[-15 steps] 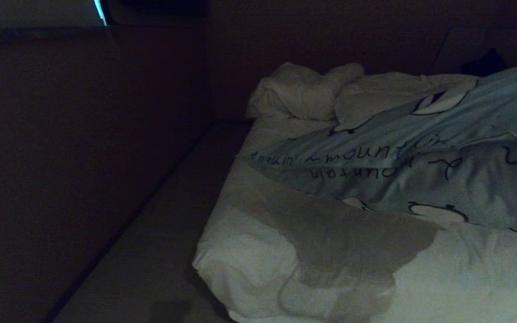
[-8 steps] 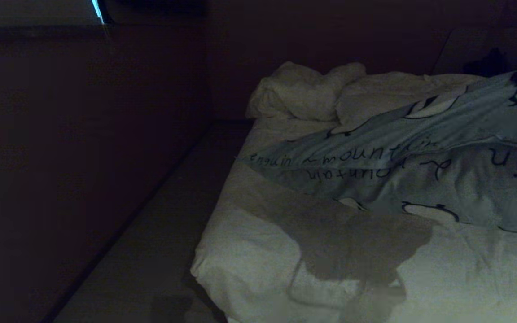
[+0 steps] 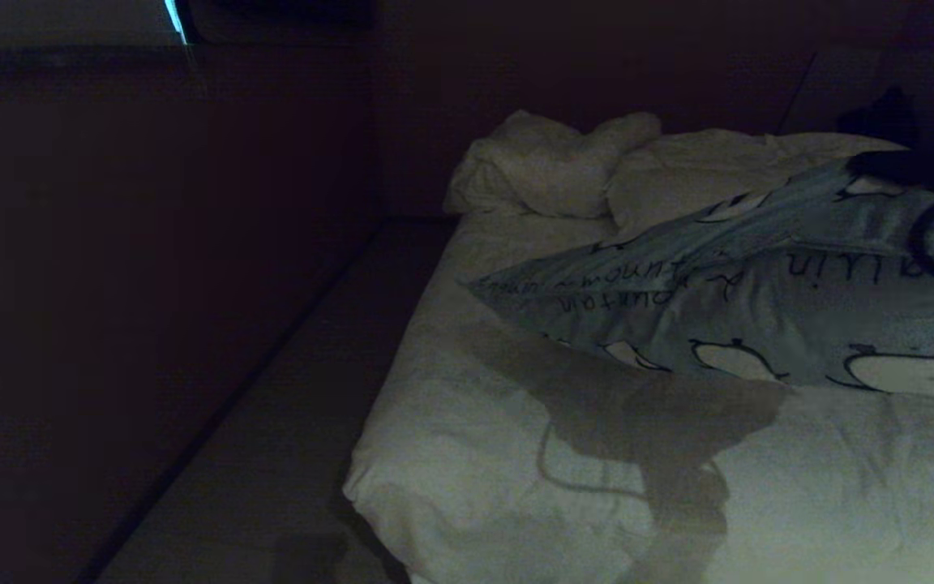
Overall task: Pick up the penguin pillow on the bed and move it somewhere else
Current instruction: Place the pillow at the end of the bed
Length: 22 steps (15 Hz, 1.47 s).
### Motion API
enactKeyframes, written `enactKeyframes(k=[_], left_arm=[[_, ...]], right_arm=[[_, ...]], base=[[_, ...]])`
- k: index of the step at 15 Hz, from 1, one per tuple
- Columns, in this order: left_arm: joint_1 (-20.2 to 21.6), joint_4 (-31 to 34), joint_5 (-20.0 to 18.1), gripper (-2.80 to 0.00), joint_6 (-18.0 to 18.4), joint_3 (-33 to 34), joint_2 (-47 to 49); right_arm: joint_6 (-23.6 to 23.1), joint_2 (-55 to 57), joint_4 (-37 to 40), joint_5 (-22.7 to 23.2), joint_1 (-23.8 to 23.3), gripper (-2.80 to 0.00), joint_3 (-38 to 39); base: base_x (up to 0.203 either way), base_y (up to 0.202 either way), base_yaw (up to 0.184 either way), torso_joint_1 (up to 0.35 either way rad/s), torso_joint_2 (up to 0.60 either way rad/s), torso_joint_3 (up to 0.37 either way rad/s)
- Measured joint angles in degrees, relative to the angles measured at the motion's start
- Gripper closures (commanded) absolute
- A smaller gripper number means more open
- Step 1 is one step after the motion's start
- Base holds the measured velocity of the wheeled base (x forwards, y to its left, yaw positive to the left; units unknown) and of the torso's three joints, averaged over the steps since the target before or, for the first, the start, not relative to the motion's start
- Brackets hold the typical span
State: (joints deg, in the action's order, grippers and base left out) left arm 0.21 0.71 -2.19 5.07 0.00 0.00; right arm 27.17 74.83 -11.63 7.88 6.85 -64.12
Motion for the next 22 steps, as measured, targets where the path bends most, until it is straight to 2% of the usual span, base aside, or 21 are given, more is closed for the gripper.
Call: enactKeyframes(k=[6, 14, 18, 22], left_arm=[[0.00, -0.02, 0.00, 0.00, 0.00, 0.00, 0.00], [0.01, -0.04, 0.00, 0.00, 0.00, 0.00, 0.00], [0.01, -0.02, 0.00, 0.00, -0.01, 0.00, 0.00], [0.00, -0.02, -0.01, 0.00, 0.00, 0.00, 0.00]], right_arm=[[-3.74, 13.84, -10.65, -1.96, 1.25, 0.00, -9.43], [-17.98, 33.96, -26.19, -3.57, 5.08, 0.00, -14.45], [-25.18, 45.07, -32.93, -8.12, 5.30, 0.00, -21.39], [-30.25, 49.78, -36.56, -13.46, 6.03, 0.00, -21.02]], base=[[0.000, 0.000, 0.000, 0.000, 0.00, 0.000], [0.000, 0.000, 0.000, 0.000, 0.00, 0.000], [0.000, 0.000, 0.000, 0.000, 0.00, 0.000], [0.000, 0.000, 0.000, 0.000, 0.00, 0.000]])
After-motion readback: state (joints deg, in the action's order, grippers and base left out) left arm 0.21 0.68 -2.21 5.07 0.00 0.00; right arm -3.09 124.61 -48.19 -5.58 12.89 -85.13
